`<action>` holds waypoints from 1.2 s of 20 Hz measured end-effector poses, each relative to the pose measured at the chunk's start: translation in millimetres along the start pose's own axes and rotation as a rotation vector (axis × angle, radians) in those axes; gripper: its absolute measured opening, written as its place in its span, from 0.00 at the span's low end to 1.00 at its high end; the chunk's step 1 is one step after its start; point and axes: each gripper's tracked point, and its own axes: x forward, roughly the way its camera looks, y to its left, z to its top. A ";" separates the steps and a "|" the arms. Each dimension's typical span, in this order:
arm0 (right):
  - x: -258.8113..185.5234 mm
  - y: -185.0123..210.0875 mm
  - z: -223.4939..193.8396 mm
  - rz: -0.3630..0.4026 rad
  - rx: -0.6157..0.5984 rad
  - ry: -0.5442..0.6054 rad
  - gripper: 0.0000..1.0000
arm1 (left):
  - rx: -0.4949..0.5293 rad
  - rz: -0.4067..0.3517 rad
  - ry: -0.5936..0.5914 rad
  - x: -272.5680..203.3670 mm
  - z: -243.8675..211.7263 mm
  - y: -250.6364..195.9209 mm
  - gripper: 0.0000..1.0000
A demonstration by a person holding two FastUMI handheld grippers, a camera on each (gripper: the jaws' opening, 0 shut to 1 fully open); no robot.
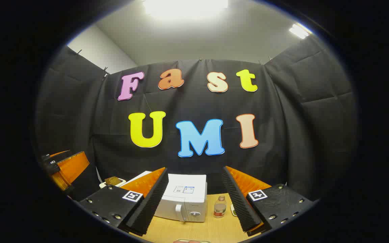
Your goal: Open the microwave oven with the left hand, put the food in, and close the microwave oven.
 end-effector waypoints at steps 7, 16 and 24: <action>-0.4 -0.1 0.7 -0.004 -0.008 -0.003 0.98 | -0.001 0.005 -0.004 2.4 0.5 4.9 0.96; -6.8 -5.1 5.3 -0.030 -0.023 -0.021 0.98 | -0.024 -0.006 -0.020 -0.3 3.8 5.2 0.94; -20.8 -22.0 0.8 -0.075 -0.029 -0.016 0.98 | -0.048 -0.018 0.028 2.8 -17.7 6.5 0.95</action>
